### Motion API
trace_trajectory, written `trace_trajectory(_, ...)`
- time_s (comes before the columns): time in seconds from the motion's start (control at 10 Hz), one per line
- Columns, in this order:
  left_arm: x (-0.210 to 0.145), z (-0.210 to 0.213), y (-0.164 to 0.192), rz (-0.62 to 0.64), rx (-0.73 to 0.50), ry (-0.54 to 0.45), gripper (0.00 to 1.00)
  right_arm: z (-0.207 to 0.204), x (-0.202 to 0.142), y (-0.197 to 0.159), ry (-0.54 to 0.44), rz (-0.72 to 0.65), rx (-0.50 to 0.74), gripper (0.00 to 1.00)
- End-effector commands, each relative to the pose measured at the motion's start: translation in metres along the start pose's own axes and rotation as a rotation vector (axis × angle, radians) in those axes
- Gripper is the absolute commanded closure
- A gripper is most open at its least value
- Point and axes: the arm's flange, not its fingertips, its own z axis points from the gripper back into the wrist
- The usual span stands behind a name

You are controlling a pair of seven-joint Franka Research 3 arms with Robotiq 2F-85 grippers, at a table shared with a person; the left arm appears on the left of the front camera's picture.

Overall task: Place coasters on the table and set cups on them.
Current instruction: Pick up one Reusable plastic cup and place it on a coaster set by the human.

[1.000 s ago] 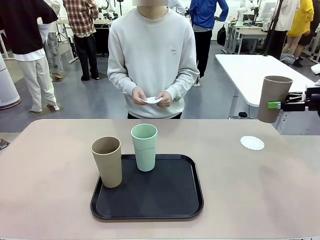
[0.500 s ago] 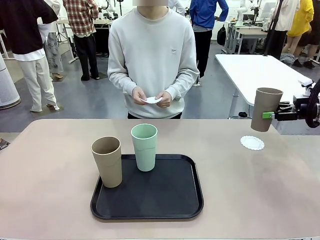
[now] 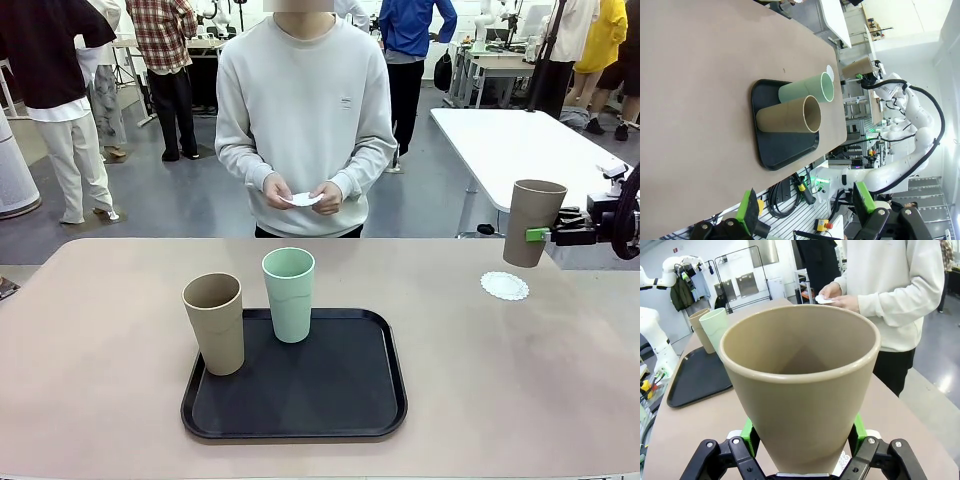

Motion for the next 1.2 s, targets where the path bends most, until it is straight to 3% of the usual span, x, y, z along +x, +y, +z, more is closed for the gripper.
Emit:
trace_trajectory(0.0, 0.0, 0.0, 0.0, -0.012, -0.013, 0.002, 0.0, 0.0, -0.001, 0.0, 0.0, -0.001, 0.0, 0.16)
trace_trajectory(0.2, 0.0, 0.0, 0.0, -0.012, -0.013, 0.002, 0.0, -0.006, -0.011, -0.003, -0.039, 0.125, -0.013, 0.16)
trace_trajectory(0.5, 0.0, 0.0, 0.0, -0.012, -0.013, 0.002, 0.0, -0.014, -0.025, -0.009, -0.078, 0.204, 0.013, 0.16)
trace_trajectory(1.1, 0.0, 0.0, 0.0, -0.012, -0.013, 0.002, 0.0, -0.02, -0.064, -0.026, -0.082, 0.167, 0.027, 0.16)
